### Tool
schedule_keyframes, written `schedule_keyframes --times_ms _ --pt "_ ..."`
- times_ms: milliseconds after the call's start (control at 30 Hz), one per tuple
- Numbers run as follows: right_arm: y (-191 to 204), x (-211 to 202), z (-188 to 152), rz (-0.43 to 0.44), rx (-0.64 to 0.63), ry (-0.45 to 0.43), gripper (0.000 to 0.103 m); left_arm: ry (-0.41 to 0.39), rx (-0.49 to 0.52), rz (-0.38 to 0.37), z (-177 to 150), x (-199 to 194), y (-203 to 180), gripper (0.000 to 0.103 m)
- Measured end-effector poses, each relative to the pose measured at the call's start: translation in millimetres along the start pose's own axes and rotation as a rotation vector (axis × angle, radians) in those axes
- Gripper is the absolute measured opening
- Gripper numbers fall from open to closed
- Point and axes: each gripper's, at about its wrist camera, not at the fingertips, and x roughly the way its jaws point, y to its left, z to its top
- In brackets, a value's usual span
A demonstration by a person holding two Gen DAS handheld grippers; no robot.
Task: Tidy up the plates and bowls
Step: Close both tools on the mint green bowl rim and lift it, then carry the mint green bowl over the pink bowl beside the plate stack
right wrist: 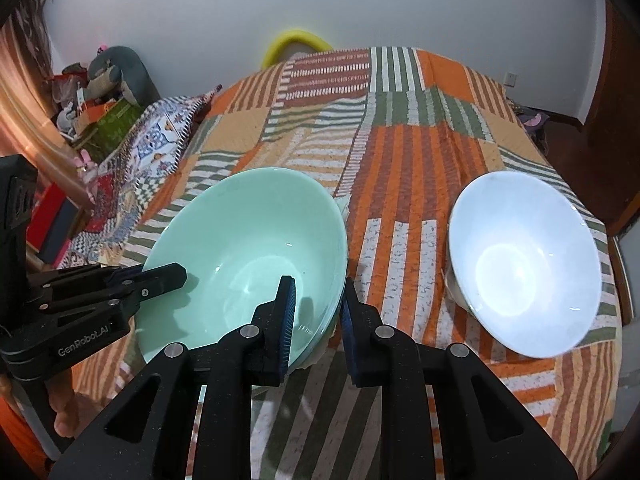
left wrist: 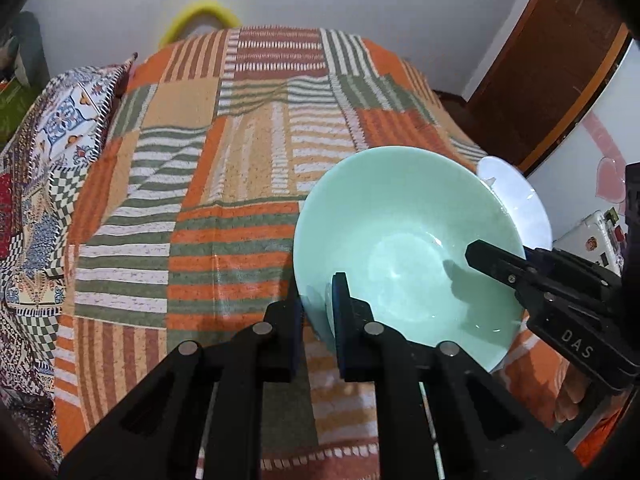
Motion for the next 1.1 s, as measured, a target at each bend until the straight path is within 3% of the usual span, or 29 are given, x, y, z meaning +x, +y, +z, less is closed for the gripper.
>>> schedule_keyframes --times_ms 500,800,1100 --pt "25 -74 -13 0.041 -0.021 -0.094 0.020 -0.123 0.026 -0.004 -30 -100 -29 0.012" --pt "41 -108 -31 0.073 -0.044 -0.134 0.020 -0.174 0.031 0.006 -65 -159 -39 0.012" --pt "55 -125 -54 0.114 -0.056 -0.147 0.020 -0.193 0.019 0.018 -106 -193 -35 0.012"
